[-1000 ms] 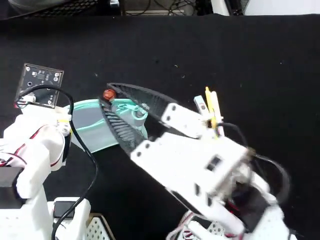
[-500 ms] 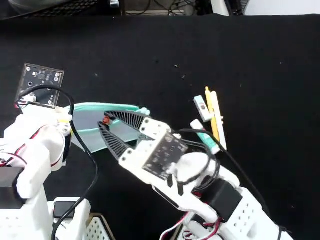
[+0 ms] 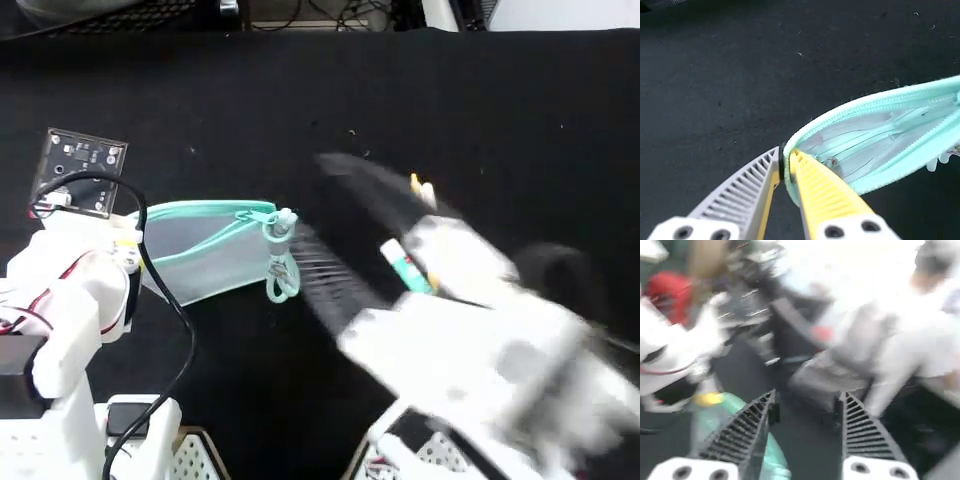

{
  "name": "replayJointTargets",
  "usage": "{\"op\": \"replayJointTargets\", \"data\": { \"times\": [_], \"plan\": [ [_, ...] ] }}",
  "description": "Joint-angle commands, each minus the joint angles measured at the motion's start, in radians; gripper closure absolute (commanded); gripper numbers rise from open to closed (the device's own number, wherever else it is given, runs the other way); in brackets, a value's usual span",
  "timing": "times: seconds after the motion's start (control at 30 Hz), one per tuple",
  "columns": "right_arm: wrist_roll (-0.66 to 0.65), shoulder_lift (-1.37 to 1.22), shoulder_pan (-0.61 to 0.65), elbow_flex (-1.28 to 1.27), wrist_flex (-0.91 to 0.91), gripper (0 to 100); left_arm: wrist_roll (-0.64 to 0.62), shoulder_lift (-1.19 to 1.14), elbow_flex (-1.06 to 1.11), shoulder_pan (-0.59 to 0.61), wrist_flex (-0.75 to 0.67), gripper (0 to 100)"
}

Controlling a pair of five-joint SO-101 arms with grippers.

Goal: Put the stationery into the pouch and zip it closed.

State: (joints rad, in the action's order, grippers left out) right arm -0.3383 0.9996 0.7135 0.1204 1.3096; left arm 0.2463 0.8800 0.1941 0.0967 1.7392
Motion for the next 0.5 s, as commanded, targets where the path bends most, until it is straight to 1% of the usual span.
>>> {"op": "replayJointTargets", "data": {
  "times": [0.0, 0.03, 0.1, 0.17, 0.2, 0.23, 0.33, 0.4, 0.47],
  "plan": [
    [-0.008, -0.045, -0.315, 0.054, 0.196, 93.6, 0.0, -0.009, 0.077, 0.007, 0.011, 97],
    [0.005, -0.064, -0.379, -0.005, 0.233, 96.5, 0.0, -0.009, 0.076, 0.007, 0.011, 97],
    [0.009, -0.11, -0.493, -0.165, 0.258, 98.2, 0.0, -0.009, 0.077, 0.007, 0.011, 97],
    [0.008, -0.179, -0.583, -0.354, 0.232, 96.4, 0.0, -0.009, 0.077, 0.007, 0.011, 97],
    [0.008, -0.22, -0.611, -0.443, 0.206, 93.9, 0.0, -0.009, 0.077, 0.007, 0.011, 97],
    [0.0, -0.263, -0.632, -0.522, 0.169, 90.7, 0.0, -0.009, 0.079, 0.007, 0.011, 97],
    [-0.089, -0.384, -0.654, -0.699, 0.037, 81.5, 0.0, -0.009, 0.079, 0.007, 0.011, 97],
    [-0.138, -0.437, -0.651, -0.773, -0.052, 80.9, 0.0, -0.009, 0.079, 0.007, 0.011, 97],
    [-0.183, -0.472, -0.654, -0.814, -0.123, 82.8, 0.0, -0.009, 0.079, 0.007, 0.011, 97]
  ]
}}
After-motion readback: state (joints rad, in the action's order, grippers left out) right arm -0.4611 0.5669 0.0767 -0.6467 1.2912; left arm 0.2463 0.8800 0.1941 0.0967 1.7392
